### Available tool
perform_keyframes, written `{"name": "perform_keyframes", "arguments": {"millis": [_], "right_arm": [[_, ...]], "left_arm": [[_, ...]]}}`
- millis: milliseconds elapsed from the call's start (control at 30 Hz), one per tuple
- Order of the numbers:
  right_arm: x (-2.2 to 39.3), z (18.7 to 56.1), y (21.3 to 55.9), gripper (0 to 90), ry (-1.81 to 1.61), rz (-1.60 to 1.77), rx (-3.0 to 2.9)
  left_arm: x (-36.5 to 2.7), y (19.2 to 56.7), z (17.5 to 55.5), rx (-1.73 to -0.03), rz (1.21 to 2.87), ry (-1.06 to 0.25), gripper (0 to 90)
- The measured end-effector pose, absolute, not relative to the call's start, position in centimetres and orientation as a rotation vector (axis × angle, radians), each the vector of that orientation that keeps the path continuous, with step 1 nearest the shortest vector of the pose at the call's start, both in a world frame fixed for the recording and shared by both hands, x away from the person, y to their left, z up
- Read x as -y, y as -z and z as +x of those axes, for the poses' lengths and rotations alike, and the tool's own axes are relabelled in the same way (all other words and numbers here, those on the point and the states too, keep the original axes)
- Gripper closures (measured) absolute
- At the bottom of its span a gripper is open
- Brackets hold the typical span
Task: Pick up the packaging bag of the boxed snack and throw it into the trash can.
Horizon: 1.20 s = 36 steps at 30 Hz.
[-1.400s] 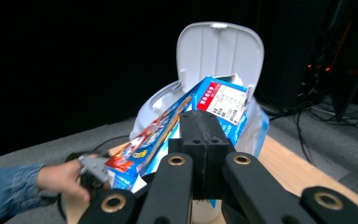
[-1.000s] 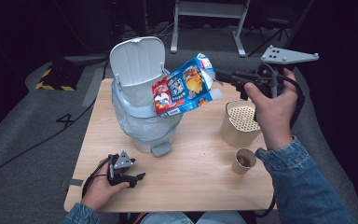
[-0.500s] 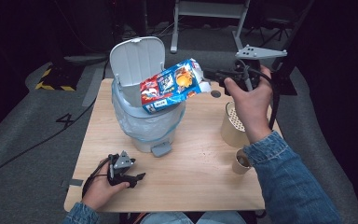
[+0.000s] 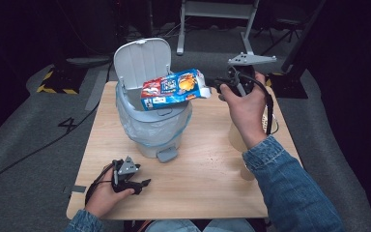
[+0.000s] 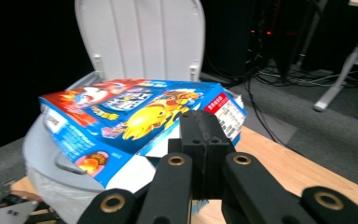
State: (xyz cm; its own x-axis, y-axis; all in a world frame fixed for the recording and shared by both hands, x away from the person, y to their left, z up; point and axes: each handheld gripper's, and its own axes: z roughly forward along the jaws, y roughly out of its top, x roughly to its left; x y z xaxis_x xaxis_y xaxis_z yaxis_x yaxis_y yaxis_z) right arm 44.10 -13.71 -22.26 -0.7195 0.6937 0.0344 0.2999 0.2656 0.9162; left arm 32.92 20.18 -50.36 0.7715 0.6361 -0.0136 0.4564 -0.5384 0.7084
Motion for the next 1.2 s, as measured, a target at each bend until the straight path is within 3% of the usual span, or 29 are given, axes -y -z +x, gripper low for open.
{"name": "perform_keyframes", "arguments": {"millis": [500, 1200], "right_arm": [[11.2, 43.6, 22.9, 90.0, -1.489, 0.835, -2.235], [11.3, 41.9, 22.6, 90.0, -1.552, 0.829, -2.281]], "left_arm": [[-20.2, 50.4, 32.9, -0.809, 2.235, -0.32, 29.8], [-20.2, 50.4, 32.9, -0.809, 2.235, -0.318, 29.8]]}}
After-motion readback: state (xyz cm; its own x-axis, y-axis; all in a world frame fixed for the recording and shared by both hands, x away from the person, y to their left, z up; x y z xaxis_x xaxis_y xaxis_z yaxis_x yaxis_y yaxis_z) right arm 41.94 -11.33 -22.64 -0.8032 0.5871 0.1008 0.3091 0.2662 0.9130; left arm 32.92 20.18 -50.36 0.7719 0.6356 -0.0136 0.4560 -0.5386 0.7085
